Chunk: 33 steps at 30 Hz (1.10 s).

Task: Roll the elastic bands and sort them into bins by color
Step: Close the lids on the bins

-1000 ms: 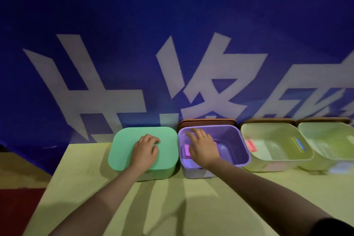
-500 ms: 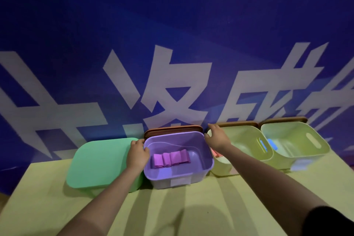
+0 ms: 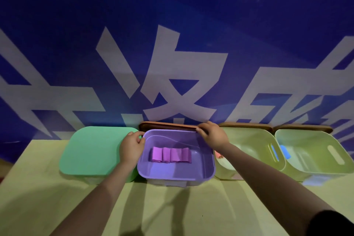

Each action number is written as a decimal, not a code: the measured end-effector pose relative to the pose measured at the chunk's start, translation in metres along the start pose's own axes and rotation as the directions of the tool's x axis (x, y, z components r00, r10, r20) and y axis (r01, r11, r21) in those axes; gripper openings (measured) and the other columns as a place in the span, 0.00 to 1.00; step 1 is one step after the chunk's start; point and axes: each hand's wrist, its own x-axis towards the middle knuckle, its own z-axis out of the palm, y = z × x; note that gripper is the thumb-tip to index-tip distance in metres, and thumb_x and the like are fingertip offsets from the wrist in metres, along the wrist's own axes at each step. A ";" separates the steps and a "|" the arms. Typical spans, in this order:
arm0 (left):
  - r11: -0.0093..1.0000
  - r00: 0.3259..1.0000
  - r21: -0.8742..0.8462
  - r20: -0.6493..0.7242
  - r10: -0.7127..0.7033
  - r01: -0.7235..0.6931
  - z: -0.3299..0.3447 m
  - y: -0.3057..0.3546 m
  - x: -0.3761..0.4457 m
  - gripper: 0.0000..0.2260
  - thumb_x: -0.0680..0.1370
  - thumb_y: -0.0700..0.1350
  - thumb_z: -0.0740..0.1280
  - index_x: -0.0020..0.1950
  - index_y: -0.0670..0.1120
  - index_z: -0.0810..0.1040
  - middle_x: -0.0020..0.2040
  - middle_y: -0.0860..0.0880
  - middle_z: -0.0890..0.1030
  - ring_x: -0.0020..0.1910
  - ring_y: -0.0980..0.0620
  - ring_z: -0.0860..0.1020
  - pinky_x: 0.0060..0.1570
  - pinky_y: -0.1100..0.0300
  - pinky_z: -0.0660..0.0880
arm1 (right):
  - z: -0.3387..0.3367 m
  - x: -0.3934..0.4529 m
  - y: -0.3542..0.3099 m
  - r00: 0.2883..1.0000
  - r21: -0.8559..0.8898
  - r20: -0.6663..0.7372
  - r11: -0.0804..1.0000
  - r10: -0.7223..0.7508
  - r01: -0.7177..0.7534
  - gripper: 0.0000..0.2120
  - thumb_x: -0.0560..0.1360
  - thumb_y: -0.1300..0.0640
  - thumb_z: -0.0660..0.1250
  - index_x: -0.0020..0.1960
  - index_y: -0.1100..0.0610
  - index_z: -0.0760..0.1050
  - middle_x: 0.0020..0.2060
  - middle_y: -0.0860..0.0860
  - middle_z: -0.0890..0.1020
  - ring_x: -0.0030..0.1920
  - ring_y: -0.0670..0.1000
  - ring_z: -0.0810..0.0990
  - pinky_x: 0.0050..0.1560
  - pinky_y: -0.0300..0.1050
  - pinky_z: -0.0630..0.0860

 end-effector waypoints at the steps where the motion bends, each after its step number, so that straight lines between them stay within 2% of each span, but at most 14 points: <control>1: 1.000 1.000 0.004 -0.009 -0.006 0.006 0.001 0.000 -0.001 0.09 0.77 0.43 0.65 0.56 0.47 0.81 0.39 0.50 0.75 0.35 0.50 0.72 0.33 0.60 0.65 | -0.001 0.002 0.001 1.000 -0.003 0.011 1.000 -0.006 0.006 0.13 0.80 0.48 0.60 0.56 0.52 0.80 0.51 0.50 0.81 0.49 0.52 0.78 0.45 0.41 0.70; 4: 1.000 1.000 0.007 -0.016 -0.018 0.018 0.002 0.001 -0.003 0.09 0.78 0.44 0.65 0.56 0.48 0.81 0.40 0.50 0.75 0.35 0.51 0.72 0.32 0.61 0.64 | -0.009 0.006 -0.004 1.000 0.063 0.012 0.998 -0.025 0.024 0.11 0.80 0.52 0.61 0.53 0.54 0.81 0.48 0.52 0.84 0.45 0.52 0.79 0.44 0.41 0.71; 8: 1.000 1.000 0.012 -0.009 -0.023 0.023 -0.001 0.005 -0.003 0.10 0.78 0.42 0.64 0.57 0.46 0.81 0.43 0.48 0.76 0.37 0.50 0.72 0.34 0.60 0.64 | -0.026 0.003 -0.018 0.977 0.149 -0.177 0.978 -0.117 0.144 0.09 0.79 0.57 0.65 0.50 0.59 0.82 0.43 0.54 0.84 0.43 0.54 0.81 0.46 0.46 0.75; 12: 1.000 1.000 0.011 0.020 -0.010 0.010 -0.002 0.001 -0.001 0.10 0.77 0.40 0.63 0.55 0.45 0.81 0.46 0.45 0.79 0.39 0.47 0.74 0.37 0.58 0.68 | -0.043 -0.012 -0.017 0.971 0.359 -0.238 0.929 -0.005 0.093 0.08 0.78 0.57 0.66 0.48 0.60 0.82 0.40 0.53 0.84 0.40 0.52 0.82 0.47 0.52 0.78; 13: 0.999 0.999 -0.027 0.035 -0.018 0.019 -0.004 0.002 0.001 0.11 0.78 0.40 0.62 0.54 0.45 0.82 0.47 0.44 0.80 0.40 0.47 0.75 0.38 0.58 0.68 | -0.046 -0.017 -0.015 0.967 0.406 -0.252 0.910 0.026 0.081 0.08 0.78 0.56 0.66 0.49 0.59 0.82 0.42 0.51 0.84 0.41 0.51 0.82 0.47 0.52 0.79; 15: 0.963 0.988 -0.232 0.100 -0.117 0.138 -0.009 0.006 0.004 0.12 0.80 0.39 0.57 0.55 0.41 0.80 0.44 0.44 0.81 0.37 0.46 0.74 0.37 0.58 0.68 | -0.053 -0.029 -0.011 0.958 0.435 -0.284 0.894 0.026 0.104 0.08 0.78 0.55 0.67 0.51 0.57 0.83 0.43 0.49 0.84 0.42 0.48 0.82 0.47 0.52 0.80; 18: 0.786 0.937 -0.511 0.219 -0.272 0.347 -0.021 0.020 0.006 0.16 0.84 0.44 0.51 0.59 0.38 0.74 0.37 0.44 0.77 0.30 0.48 0.71 0.29 0.58 0.70 | -0.058 -0.052 -0.011 0.949 0.360 -0.306 0.913 -0.081 0.194 0.08 0.77 0.55 0.68 0.51 0.57 0.83 0.43 0.47 0.83 0.42 0.46 0.81 0.46 0.47 0.78; 21: 0.563 0.905 -0.711 0.280 -0.321 0.420 -0.034 0.042 0.000 0.17 0.84 0.53 0.49 0.57 0.45 0.73 0.39 0.45 0.77 0.35 0.48 0.75 0.31 0.58 0.74 | -0.053 -0.077 -0.012 0.929 0.245 -0.311 0.927 -0.201 0.283 0.08 0.76 0.54 0.67 0.51 0.56 0.82 0.42 0.44 0.81 0.41 0.45 0.80 0.44 0.40 0.75; 23: 0.336 0.852 -0.794 0.403 -0.334 0.507 -0.041 0.052 -0.002 0.14 0.82 0.56 0.54 0.53 0.47 0.72 0.40 0.46 0.76 0.38 0.49 0.75 0.35 0.57 0.72 | -0.047 -0.092 -0.012 0.924 0.195 -0.304 0.934 -0.232 0.299 0.09 0.76 0.52 0.67 0.52 0.55 0.81 0.43 0.44 0.80 0.38 0.45 0.79 0.42 0.39 0.75; 24: 0.288 0.821 -0.779 0.463 -0.335 0.556 -0.042 0.055 -0.002 0.12 0.81 0.55 0.58 0.49 0.47 0.72 0.39 0.47 0.75 0.38 0.50 0.74 0.35 0.58 0.71 | -0.044 -0.099 -0.012 0.923 0.163 -0.297 0.939 -0.246 0.303 0.09 0.76 0.52 0.67 0.53 0.54 0.80 0.44 0.44 0.80 0.38 0.44 0.78 0.42 0.37 0.74; 26: 0.386 0.793 -0.693 0.511 -0.332 0.609 -0.043 0.056 -0.005 0.08 0.78 0.50 0.66 0.44 0.47 0.72 0.39 0.47 0.74 0.36 0.51 0.72 0.29 0.61 0.70 | -0.039 -0.113 -0.013 0.921 0.102 -0.279 0.946 -0.271 0.309 0.09 0.75 0.53 0.68 0.53 0.53 0.80 0.46 0.43 0.80 0.40 0.43 0.76 0.42 0.35 0.71; 28: 0.519 0.806 -0.617 0.481 -0.346 0.591 -0.041 0.056 -0.008 0.06 0.78 0.43 0.66 0.42 0.46 0.71 0.39 0.46 0.71 0.33 0.52 0.69 0.23 0.62 0.68 | -0.033 -0.125 -0.011 0.937 0.060 -0.236 0.959 -0.256 0.277 0.09 0.74 0.52 0.69 0.52 0.53 0.81 0.49 0.46 0.81 0.43 0.48 0.79 0.42 0.40 0.74; 30: 0.639 0.837 -0.546 0.421 -0.351 0.542 -0.039 0.054 -0.016 0.07 0.78 0.39 0.63 0.41 0.45 0.71 0.37 0.45 0.69 0.32 0.50 0.68 0.26 0.59 0.65 | -0.027 -0.134 -0.009 0.966 0.021 -0.153 0.976 -0.210 0.216 0.11 0.75 0.50 0.66 0.55 0.52 0.81 0.54 0.48 0.81 0.48 0.52 0.80 0.48 0.48 0.75; 33: 0.793 0.864 -0.375 0.363 -0.350 0.479 -0.034 0.045 -0.033 0.09 0.77 0.37 0.59 0.37 0.43 0.71 0.34 0.43 0.69 0.30 0.47 0.67 0.30 0.58 0.64 | -0.017 -0.146 -0.009 0.986 -0.074 -0.008 0.983 -0.169 0.168 0.13 0.78 0.50 0.61 0.60 0.49 0.78 0.59 0.48 0.78 0.57 0.53 0.76 0.61 0.55 0.69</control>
